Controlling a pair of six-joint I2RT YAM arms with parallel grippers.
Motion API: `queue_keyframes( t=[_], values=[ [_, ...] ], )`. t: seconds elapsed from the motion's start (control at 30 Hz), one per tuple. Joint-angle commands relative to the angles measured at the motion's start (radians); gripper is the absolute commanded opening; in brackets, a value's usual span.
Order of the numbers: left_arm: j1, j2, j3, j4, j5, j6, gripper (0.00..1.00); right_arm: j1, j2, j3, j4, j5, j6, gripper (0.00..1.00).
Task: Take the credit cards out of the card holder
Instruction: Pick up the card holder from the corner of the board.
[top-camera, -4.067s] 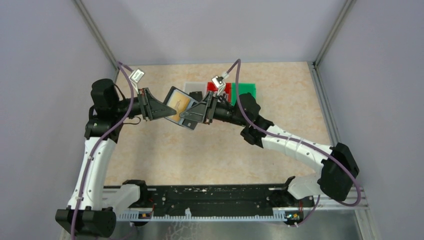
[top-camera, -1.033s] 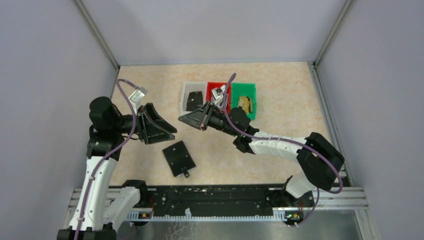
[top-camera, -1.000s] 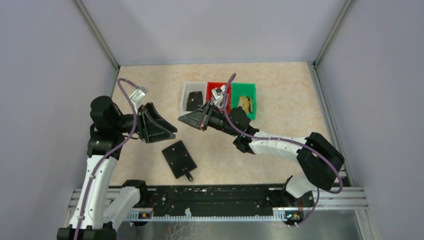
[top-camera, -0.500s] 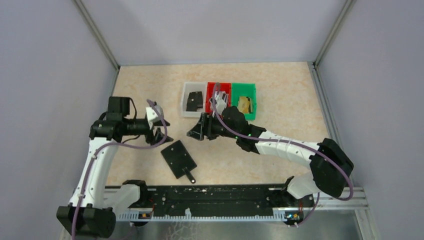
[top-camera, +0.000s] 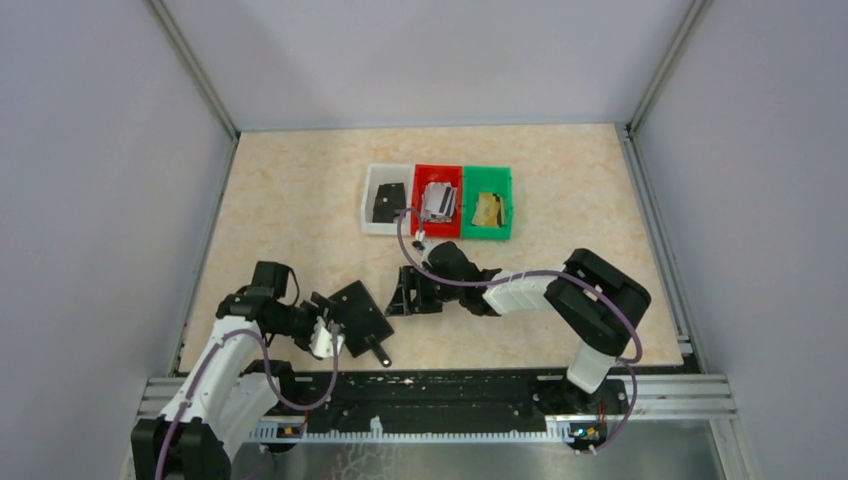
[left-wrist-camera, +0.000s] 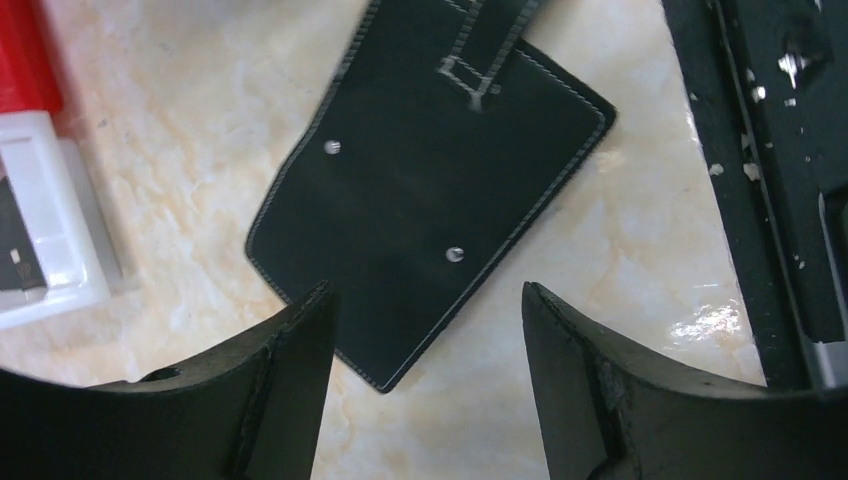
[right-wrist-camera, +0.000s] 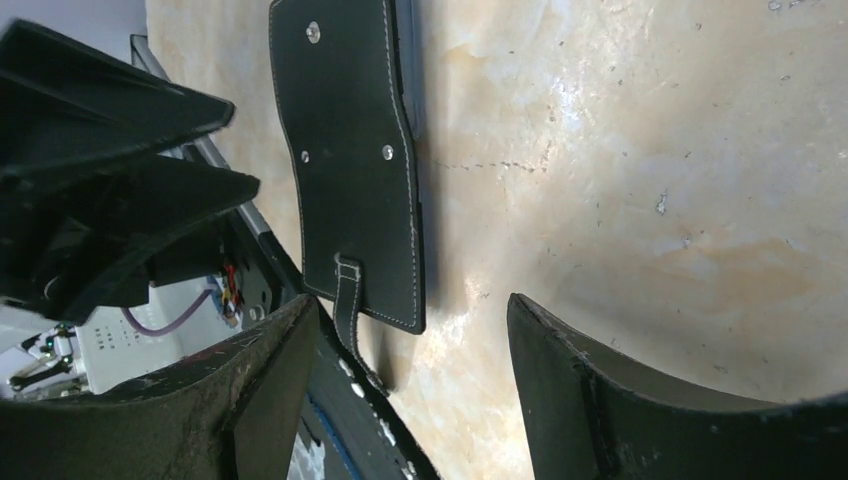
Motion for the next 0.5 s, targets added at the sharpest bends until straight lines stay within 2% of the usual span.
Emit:
queue_keyframes(
  t=[0.0, 0.1, 0.37, 0.47],
  values=[
    [-0.005, -0.065, -0.129, 0.151, -0.044, 0.387, 0.72, -0.004, 0.039, 0.059, 0.113, -0.028, 0.006, 0.69],
    [-0.005, -0.033, -0.182, 0.229, -0.07, 0.474, 0.7, -0.004, 0.072, 0.093, 0.105, -0.021, 0.0, 0.69],
    [-0.004, -0.001, -0.278, 0.411, -0.066, 0.574, 0.66, -0.005, 0.168, 0.186, 0.107, -0.006, -0.01, 0.69],
    [-0.005, -0.006, -0.319, 0.429, -0.036, 0.629, 0.59, -0.007, 0.21, 0.198, 0.158, -0.027, 0.015, 0.69]
  ],
)
